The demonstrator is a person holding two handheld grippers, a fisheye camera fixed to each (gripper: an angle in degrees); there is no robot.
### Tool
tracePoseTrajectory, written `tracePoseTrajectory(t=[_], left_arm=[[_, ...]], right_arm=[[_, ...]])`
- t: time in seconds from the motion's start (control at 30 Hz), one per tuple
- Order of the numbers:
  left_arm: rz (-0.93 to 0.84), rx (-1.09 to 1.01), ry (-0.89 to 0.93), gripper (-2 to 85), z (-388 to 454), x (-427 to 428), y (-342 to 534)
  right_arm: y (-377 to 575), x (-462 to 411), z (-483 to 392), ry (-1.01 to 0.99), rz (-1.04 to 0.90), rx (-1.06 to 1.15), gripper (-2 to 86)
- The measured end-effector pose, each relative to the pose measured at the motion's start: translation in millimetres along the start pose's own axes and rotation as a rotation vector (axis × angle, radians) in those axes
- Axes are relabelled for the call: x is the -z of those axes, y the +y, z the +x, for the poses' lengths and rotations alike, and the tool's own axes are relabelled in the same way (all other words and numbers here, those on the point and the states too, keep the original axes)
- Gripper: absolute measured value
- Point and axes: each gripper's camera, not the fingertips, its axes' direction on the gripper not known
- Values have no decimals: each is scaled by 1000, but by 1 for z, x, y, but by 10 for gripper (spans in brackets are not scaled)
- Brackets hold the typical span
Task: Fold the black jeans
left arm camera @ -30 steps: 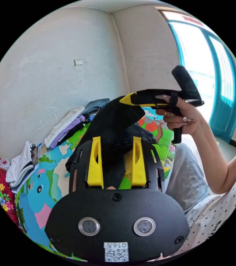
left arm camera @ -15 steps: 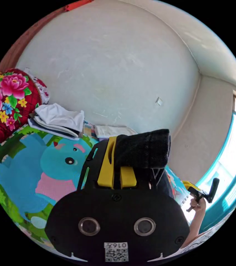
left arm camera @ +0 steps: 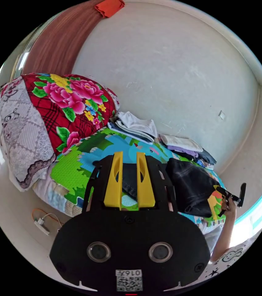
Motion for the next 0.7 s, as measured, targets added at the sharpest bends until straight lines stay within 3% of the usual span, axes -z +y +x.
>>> tracePoseTrajectory(t=[0.1,0.17,0.23,0.3,0.5,0.57,0.7], left_arm=[[-5,-148,155,61,29,-19,16],[17,-218,229,61,47,-31,27],[50,-251,268,61,57,-40,38],[42,-277,266,65,62,-55,52],[-78,-304,281,116,61,-112,86],[-129,-309,277,133,64,-132,94],[-230,-330,60,156,58,-181,116]], right_arm=[[-14,19,-57,9,181,173,25],[-31,20,-108,-320,257,330,16],[-43,2,-151,-556,208,468,15],[-51,-21,-181,-639,103,484,20],[-50,-31,-146,-461,192,301,70],[-55,-25,-115,-316,180,253,103],[-73,-30,-70,3,93,118,149]])
